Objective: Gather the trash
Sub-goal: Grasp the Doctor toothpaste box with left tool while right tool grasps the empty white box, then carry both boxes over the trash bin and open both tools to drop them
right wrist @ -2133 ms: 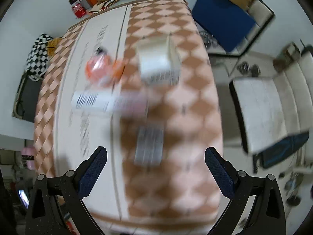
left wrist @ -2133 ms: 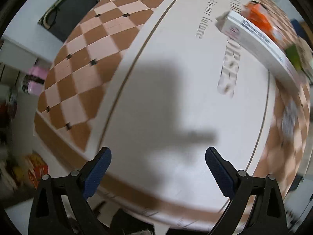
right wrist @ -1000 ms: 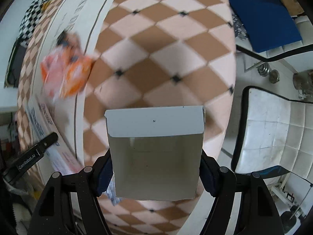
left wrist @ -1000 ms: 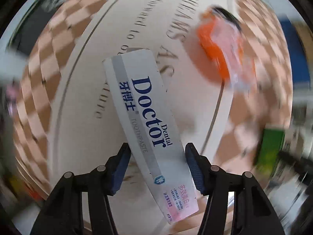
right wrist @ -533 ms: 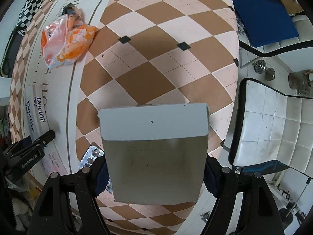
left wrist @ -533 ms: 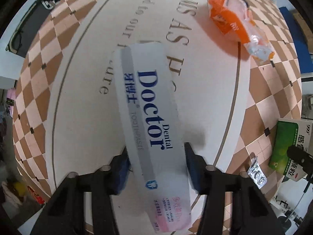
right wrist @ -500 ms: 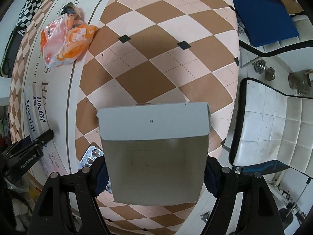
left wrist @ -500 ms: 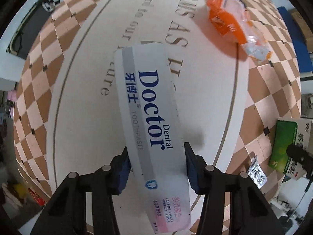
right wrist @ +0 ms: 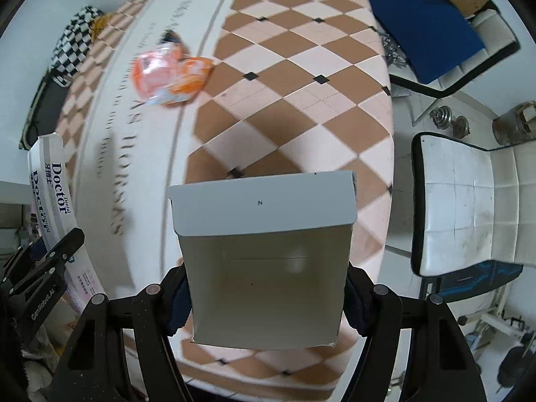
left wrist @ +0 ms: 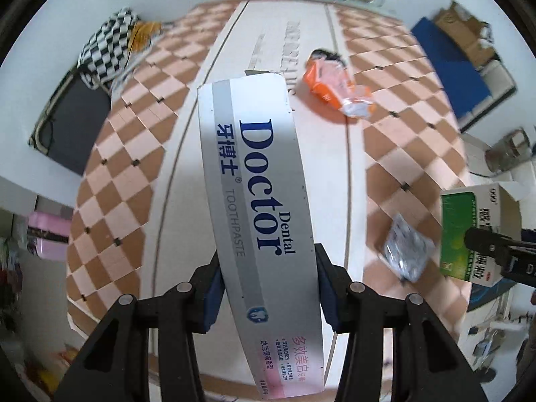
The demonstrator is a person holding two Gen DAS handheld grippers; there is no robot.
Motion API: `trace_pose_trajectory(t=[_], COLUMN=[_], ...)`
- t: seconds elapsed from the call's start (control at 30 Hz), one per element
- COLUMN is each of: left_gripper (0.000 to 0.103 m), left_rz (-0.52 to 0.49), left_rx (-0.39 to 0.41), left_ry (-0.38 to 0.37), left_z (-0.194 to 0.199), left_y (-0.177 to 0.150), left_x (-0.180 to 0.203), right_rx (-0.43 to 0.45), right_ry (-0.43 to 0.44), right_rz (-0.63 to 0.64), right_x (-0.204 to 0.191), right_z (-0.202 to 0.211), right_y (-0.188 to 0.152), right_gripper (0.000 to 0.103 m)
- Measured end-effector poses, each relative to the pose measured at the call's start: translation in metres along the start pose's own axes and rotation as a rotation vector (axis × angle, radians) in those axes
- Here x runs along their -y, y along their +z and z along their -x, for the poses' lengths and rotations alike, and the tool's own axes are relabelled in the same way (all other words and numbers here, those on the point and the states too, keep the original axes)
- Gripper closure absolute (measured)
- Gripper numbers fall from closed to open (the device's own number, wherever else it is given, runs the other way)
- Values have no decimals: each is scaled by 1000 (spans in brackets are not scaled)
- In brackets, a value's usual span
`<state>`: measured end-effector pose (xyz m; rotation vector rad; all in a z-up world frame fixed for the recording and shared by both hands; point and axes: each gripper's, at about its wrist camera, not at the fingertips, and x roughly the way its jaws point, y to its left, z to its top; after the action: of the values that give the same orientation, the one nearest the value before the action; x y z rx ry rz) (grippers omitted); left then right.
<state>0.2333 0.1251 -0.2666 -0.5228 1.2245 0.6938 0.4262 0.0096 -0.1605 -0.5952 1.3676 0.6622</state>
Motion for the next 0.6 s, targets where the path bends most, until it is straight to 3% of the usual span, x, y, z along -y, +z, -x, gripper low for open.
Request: trace_pose_trajectory(t=[0.13,0.37,0.6], left_gripper=[58,58,58], left_rz=[-66,-205,-313], left_rx=[52,88,-20], left_ry=[-39,-120,-178], left_z=[21,65,61], left_y=[-26,-114,-211], left_x=[-12,-45,-69], right_rx=[67,156,105], right_ry=[0,0,28], right_rz=[-39,-149,-257], right_x=[-22,-73,-121], right_z=[29,66,42], right_y=[-51,-170,-311], right_gripper=[29,29,29])
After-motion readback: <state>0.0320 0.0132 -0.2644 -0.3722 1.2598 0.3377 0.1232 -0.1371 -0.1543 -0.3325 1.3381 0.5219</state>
